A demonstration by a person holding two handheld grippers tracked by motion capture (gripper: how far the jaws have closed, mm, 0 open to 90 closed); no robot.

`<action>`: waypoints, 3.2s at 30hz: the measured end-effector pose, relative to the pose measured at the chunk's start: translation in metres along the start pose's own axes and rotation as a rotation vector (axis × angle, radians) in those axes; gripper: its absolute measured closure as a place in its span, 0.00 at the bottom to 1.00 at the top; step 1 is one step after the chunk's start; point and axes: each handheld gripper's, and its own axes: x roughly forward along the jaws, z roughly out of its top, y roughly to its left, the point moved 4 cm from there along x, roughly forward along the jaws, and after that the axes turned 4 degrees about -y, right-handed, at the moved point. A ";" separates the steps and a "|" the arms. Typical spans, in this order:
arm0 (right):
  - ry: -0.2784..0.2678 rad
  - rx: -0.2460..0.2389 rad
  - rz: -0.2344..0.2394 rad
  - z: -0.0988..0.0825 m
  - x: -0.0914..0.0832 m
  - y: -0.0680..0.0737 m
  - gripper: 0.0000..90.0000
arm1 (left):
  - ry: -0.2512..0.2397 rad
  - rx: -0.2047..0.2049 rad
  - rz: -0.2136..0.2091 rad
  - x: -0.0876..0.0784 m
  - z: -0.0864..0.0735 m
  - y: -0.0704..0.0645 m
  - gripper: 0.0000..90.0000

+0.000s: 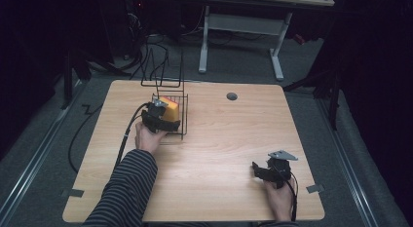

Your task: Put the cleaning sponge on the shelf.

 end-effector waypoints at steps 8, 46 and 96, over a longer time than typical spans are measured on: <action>0.000 0.000 0.000 0.000 0.000 0.000 0.22 | -0.014 -0.001 -0.018 -0.017 0.002 -0.004 0.01; -0.001 0.000 -0.001 0.000 0.000 0.000 0.22 | -0.135 0.003 -0.041 -0.088 -0.011 -0.003 0.12; -0.001 0.000 -0.002 0.000 0.000 0.000 0.22 | -0.215 -0.107 0.027 -0.145 -0.056 0.027 0.14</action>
